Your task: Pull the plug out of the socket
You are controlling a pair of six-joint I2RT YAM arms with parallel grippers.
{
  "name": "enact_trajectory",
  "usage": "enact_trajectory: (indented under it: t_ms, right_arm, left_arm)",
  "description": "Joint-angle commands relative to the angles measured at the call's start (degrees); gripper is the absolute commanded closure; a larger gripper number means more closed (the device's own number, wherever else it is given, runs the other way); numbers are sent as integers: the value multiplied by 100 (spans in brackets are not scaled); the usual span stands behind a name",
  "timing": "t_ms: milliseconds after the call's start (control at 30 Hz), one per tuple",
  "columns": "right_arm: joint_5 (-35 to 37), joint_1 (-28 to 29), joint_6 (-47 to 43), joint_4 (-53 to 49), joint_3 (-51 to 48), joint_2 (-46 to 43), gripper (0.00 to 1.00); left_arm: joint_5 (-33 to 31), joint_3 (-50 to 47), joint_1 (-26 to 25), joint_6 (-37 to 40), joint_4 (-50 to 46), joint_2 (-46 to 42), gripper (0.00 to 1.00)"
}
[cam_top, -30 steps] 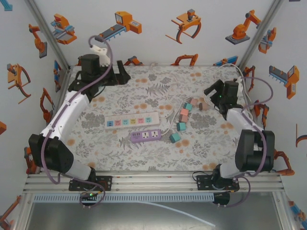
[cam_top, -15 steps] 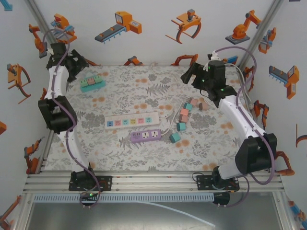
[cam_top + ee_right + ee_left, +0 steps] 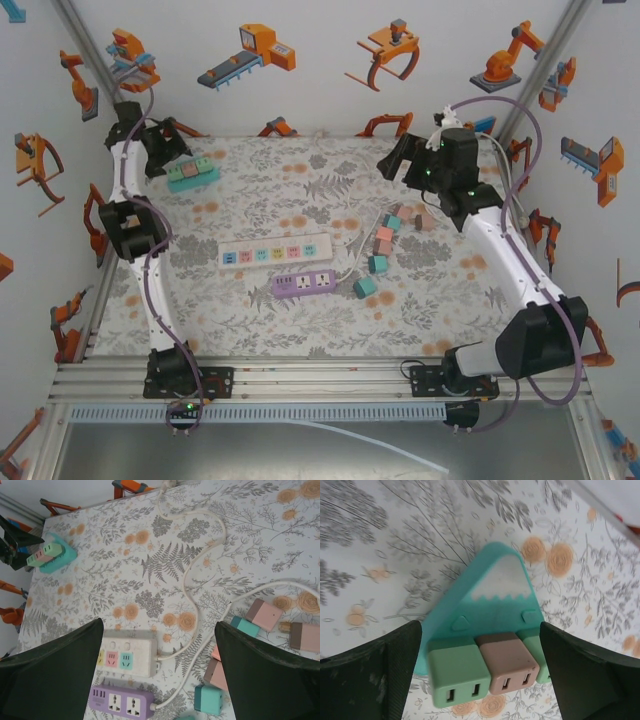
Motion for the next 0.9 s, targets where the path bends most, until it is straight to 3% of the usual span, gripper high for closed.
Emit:
enact_trajectory:
  t_ms: [0,67,167,433,733,867]
  right_arm:
    - [210,183,-105,-83,228,-22,20]
    - [389,330,-288,-228,426,47,20]
    - [618,516,-506,-61,521,145,19]
    - [398,588,-375,153,679,358,19]
    - [502,616,-776,164,-594,-915,17]
    - [441,618,-1011,-91,-775,-1144,17]
  left_arm:
    - [563,-279,-37,195,-149,47,21]
    - [698,-401,-96,181,-163,69,34]
    - [821,-623,-226,104,-332,34,42]
    - [804,-2009,-912,-212,-306,-738,42]
    - [862,-4635,-1946,677,292,-1882,43]
    - [819,-5266,-2458,968,288,-2180,43]
